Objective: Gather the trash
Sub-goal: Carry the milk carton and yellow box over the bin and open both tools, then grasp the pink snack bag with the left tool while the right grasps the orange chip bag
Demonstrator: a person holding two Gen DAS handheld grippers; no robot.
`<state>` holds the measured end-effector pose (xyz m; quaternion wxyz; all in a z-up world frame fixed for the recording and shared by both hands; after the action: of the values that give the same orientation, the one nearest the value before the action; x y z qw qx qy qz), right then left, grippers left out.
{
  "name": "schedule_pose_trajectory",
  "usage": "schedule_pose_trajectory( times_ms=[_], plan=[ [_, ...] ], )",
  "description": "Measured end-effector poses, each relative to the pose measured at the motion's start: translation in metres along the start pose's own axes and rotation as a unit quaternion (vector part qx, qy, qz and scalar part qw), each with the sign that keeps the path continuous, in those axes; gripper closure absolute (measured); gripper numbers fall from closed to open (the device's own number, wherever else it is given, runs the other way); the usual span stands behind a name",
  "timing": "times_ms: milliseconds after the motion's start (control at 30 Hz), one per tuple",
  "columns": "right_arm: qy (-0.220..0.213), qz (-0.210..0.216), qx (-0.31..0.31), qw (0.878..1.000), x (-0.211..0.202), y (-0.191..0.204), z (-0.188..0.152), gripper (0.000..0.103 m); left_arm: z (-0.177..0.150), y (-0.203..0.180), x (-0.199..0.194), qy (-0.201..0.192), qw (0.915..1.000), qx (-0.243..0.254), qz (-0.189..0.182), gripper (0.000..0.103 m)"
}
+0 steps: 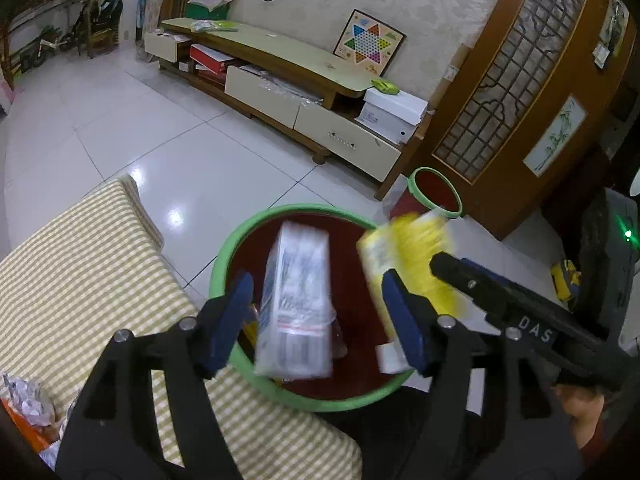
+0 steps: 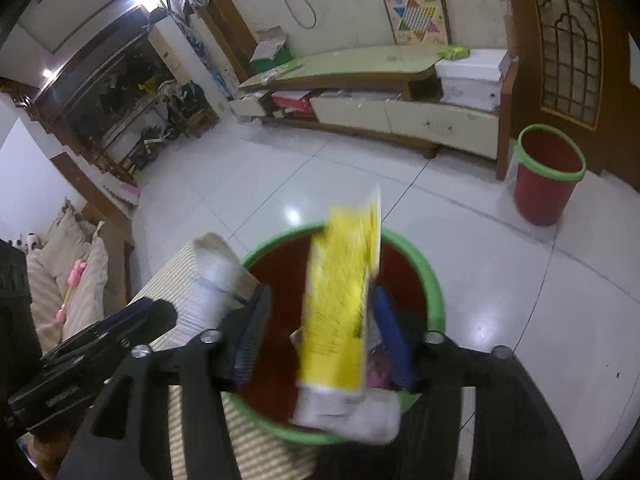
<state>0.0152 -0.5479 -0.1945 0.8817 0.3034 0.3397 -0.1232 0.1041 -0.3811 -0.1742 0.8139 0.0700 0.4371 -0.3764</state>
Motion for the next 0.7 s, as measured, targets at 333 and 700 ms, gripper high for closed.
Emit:
schedule_pose_trajectory(
  times_ms=[333, 700],
  plan=[
    [0.015, -0.011, -0.03, 0.999, -0.015, 0.023, -0.034, 0.044, -0.031, 0.033, -0.046, -0.028, 0.9981, -0.025, 0.048, 0.026],
    [0.097, 0.023, -0.105, 0.99, -0.007, 0.108, -0.122, 0.038, -0.109, 0.118, -0.158, -0.065, 0.9816, -0.071, 0.165, 0.015]
  ],
)
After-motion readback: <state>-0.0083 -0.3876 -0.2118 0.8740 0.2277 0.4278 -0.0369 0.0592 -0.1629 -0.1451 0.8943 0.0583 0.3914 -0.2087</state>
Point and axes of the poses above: each gripper's, at about its wrist camera, not at the fingertips, and x roughly the way its jaws point, y to its left, z to its top, the point moved 5 cm from there along x, roughly the way its jaws point, and after that the axes turned 4 degrees about z, right-handed, at the moved point
